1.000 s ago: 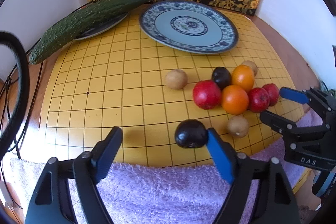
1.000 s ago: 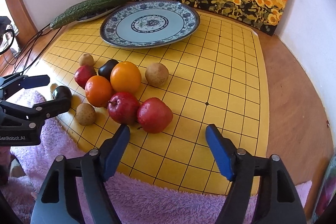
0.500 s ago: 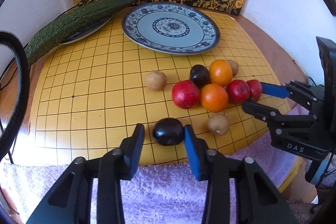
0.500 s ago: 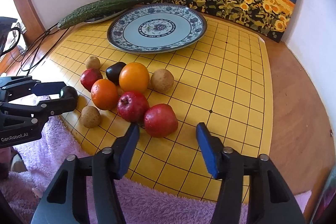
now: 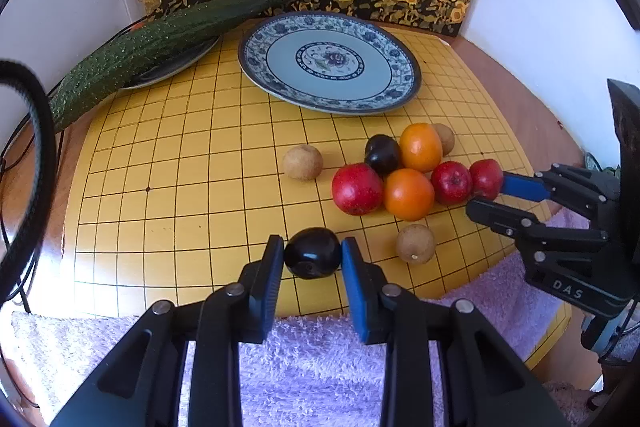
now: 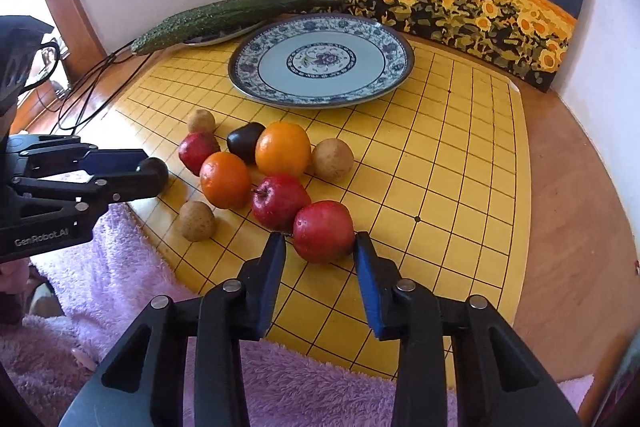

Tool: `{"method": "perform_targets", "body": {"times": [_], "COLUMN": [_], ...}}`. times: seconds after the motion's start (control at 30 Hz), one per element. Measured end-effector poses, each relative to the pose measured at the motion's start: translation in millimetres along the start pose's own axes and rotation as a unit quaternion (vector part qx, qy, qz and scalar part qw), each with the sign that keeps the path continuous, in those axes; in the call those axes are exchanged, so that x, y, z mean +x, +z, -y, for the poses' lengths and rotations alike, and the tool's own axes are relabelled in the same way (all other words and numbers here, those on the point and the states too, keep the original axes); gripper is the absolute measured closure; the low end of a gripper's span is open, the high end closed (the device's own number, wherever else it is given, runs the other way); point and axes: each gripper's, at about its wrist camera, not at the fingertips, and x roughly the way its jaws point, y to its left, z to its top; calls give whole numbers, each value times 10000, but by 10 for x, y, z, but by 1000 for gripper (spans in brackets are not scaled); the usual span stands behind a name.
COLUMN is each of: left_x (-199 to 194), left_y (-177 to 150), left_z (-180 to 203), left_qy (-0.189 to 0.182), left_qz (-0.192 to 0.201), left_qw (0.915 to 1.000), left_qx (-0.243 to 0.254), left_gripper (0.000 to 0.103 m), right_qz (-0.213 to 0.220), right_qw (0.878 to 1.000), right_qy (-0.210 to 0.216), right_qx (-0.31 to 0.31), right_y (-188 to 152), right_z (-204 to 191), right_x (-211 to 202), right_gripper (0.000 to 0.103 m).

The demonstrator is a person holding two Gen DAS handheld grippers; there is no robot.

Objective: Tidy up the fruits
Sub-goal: 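Close the left gripper on the dark plum while the right gripper grasps a red apple, then carry the plum in the left gripper and apple in the right gripper over the plate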

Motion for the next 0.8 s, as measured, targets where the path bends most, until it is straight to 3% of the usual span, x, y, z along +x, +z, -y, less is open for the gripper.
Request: {"method": "perform_targets", "body": {"times": [0.1, 0.8], "left_x": [-39, -202], "left_y": [15, 388], "left_z": [-6, -38], "left_qy": [-5, -46], "left_qz": [48, 338], "left_qw": [10000, 9993], "left_qx": [-15, -179], "left_gripper": [72, 72], "right_qz": [22, 318], "right_qw": [10000, 9992], "right_qy": [-28, 235], "right_qx": [15, -4], "right_y": [19, 270], "right_z": [1, -29], "right_x": [-35, -159], "right_gripper": [72, 72]}}
